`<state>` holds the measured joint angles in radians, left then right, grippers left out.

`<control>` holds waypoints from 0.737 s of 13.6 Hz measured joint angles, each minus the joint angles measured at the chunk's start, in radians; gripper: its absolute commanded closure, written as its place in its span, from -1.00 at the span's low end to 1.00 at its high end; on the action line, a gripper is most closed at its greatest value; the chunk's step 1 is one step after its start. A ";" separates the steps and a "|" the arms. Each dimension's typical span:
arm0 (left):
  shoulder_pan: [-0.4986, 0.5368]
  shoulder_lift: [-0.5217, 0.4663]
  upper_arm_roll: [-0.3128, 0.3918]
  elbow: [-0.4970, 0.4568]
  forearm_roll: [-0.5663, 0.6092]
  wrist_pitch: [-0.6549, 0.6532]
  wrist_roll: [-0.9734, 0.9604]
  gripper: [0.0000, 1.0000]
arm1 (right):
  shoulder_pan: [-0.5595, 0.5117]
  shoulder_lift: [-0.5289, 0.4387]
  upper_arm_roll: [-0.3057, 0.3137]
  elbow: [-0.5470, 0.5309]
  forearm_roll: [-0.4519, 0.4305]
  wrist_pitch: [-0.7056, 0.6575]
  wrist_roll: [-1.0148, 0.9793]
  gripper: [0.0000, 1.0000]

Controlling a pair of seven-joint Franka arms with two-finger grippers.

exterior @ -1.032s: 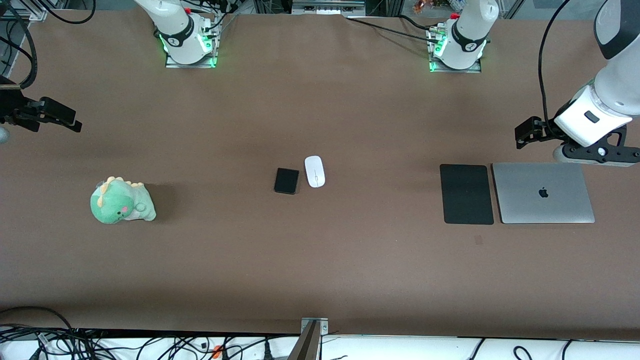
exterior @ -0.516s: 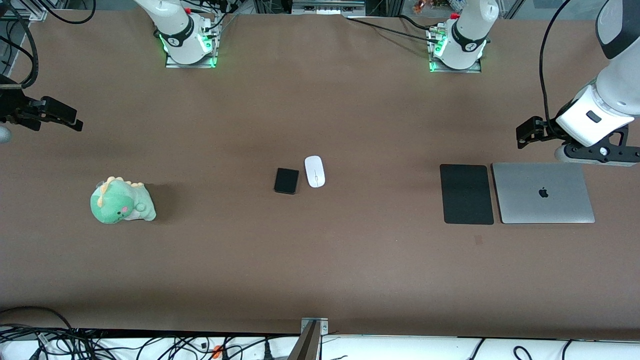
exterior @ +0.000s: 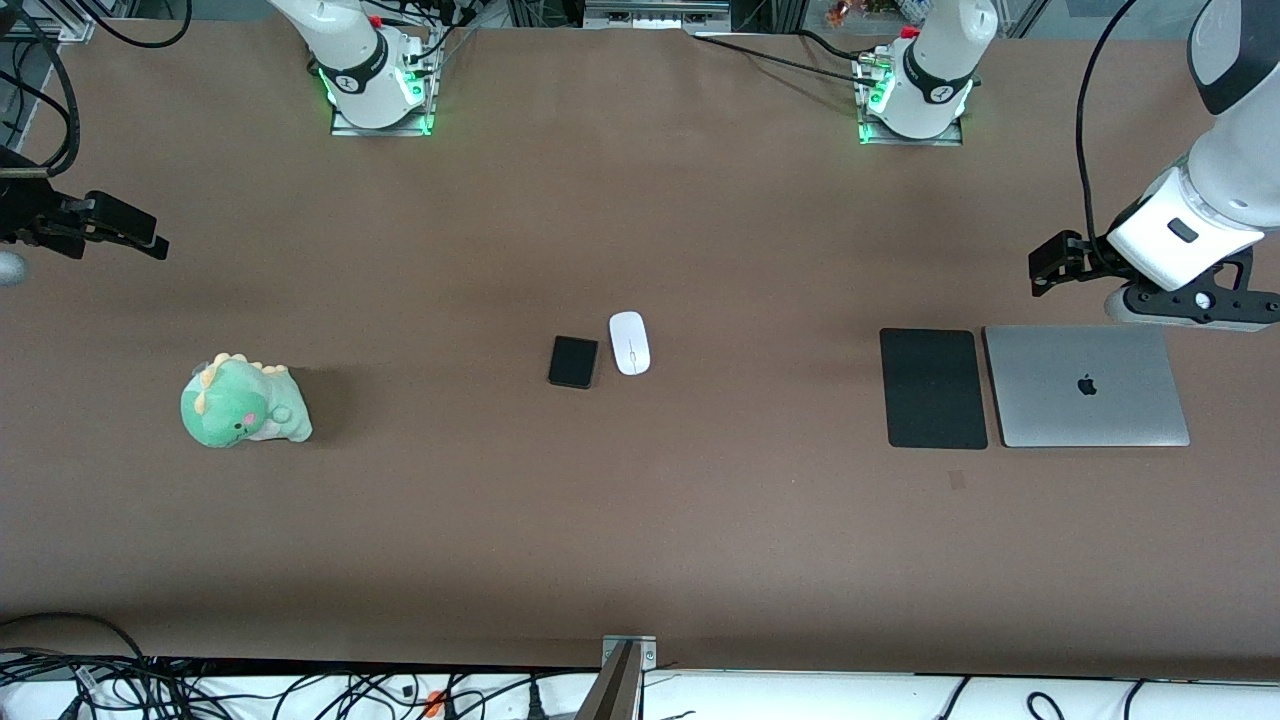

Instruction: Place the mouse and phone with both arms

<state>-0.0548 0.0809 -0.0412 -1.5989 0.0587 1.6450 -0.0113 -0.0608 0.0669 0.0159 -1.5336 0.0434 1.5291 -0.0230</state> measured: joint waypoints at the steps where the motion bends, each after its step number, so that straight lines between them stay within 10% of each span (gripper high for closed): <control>1: 0.000 -0.001 0.000 0.001 0.000 0.000 0.000 -1.00 | 0.000 0.000 0.000 -0.002 0.000 -0.001 0.000 -1.00; 10: 0.007 -0.004 0.009 0.001 -0.041 -0.027 -0.025 -1.00 | 0.003 0.030 0.001 -0.024 0.000 -0.002 0.000 -1.00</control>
<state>-0.0478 0.0767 -0.0322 -1.5977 0.0177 1.6182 -0.0360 -0.0577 0.0973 0.0169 -1.5573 0.0434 1.5273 -0.0230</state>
